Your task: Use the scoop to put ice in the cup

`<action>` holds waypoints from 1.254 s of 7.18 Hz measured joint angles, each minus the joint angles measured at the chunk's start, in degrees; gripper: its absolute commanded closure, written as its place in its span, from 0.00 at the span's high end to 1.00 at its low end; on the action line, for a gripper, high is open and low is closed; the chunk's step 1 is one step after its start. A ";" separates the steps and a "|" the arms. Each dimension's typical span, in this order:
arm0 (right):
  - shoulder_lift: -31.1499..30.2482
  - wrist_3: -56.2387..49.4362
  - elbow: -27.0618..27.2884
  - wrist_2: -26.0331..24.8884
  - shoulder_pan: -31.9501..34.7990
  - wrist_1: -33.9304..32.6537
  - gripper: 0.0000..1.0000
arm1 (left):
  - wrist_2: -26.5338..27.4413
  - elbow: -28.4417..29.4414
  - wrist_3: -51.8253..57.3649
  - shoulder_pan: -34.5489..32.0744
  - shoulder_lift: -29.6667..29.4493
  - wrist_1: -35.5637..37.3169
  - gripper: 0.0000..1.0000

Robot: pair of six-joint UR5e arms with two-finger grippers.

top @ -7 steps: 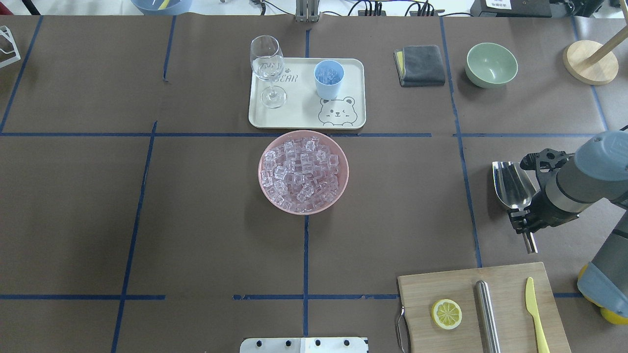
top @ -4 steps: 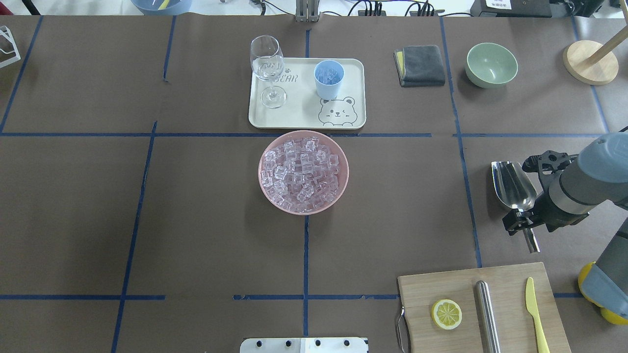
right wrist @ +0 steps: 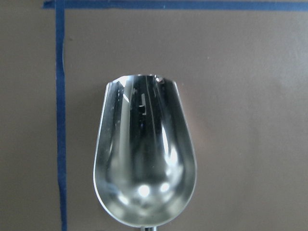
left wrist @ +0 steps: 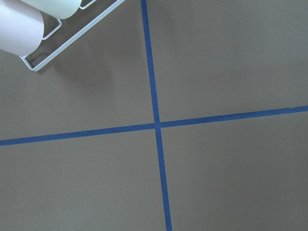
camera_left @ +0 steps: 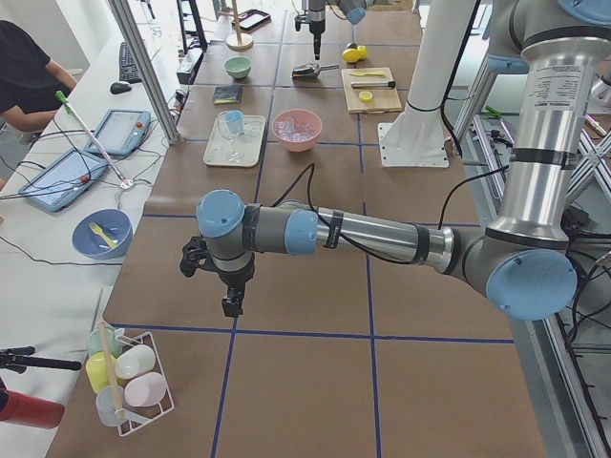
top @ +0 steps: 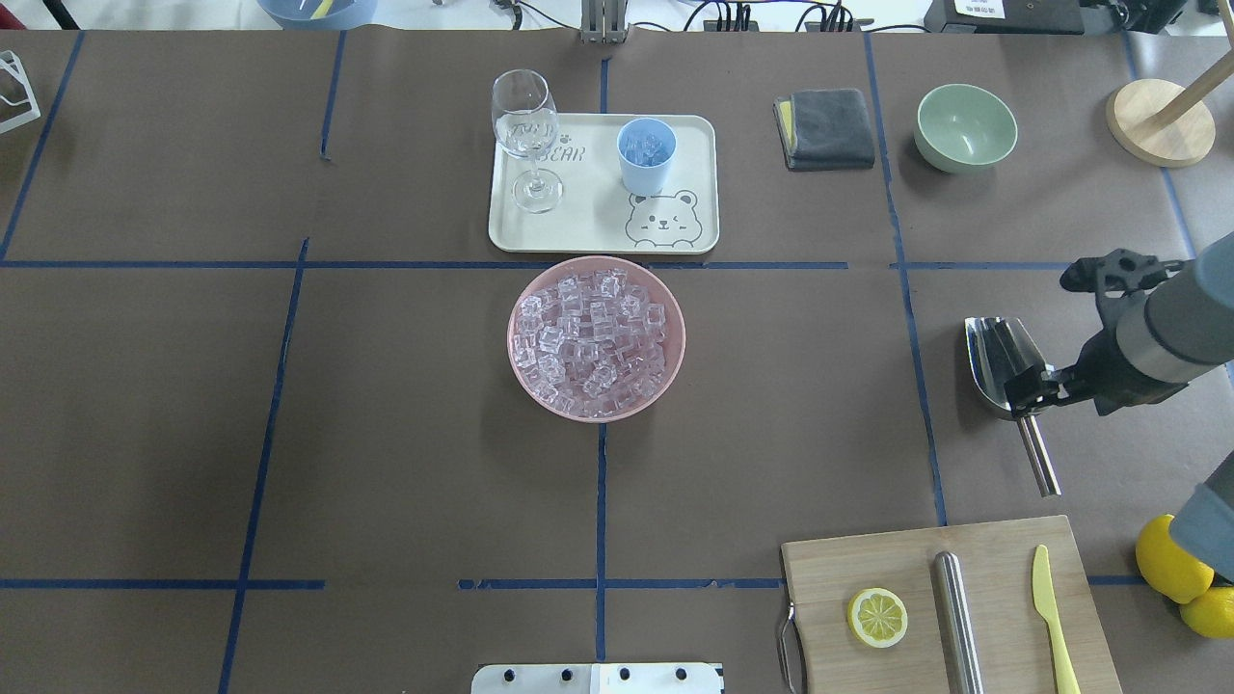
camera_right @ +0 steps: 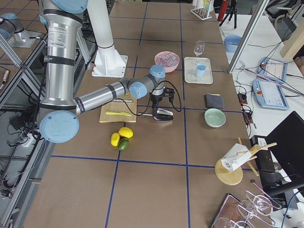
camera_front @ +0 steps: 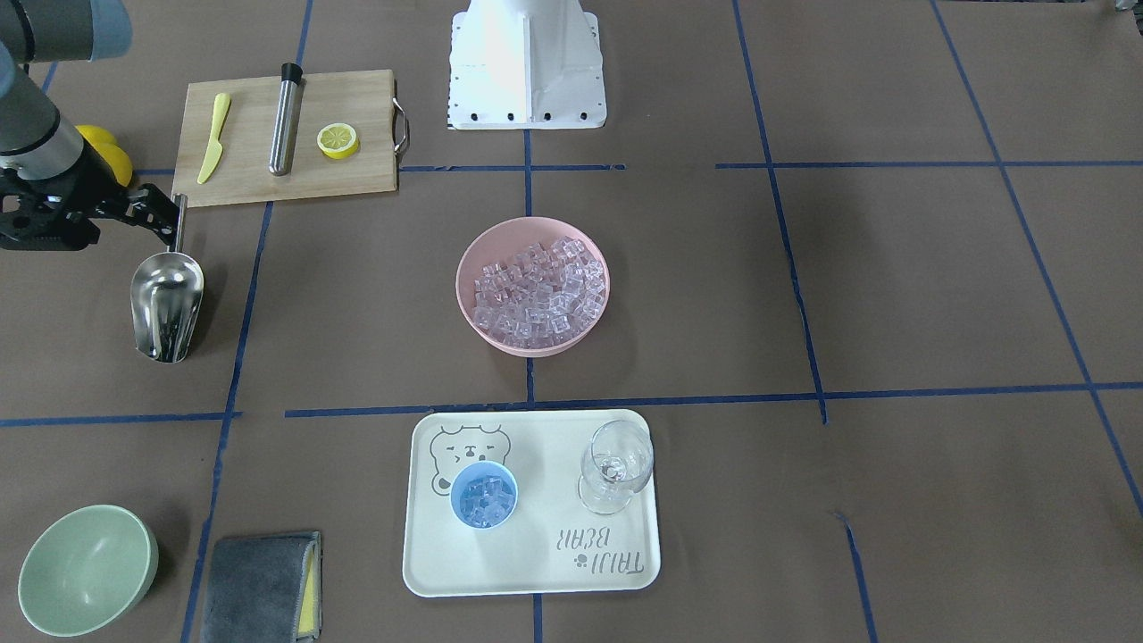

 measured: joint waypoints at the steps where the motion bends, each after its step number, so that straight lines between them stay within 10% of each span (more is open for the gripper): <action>1: 0.05 -6.76 -0.23 0.35 4.11 -0.23 1.00 | -0.05 0.06 0.17 -0.02 0.15 0.07 1.00; 9: -2.54 -50.86 -18.30 15.77 35.12 -0.40 1.00 | -0.68 0.00 0.40 -0.09 6.02 -2.11 1.00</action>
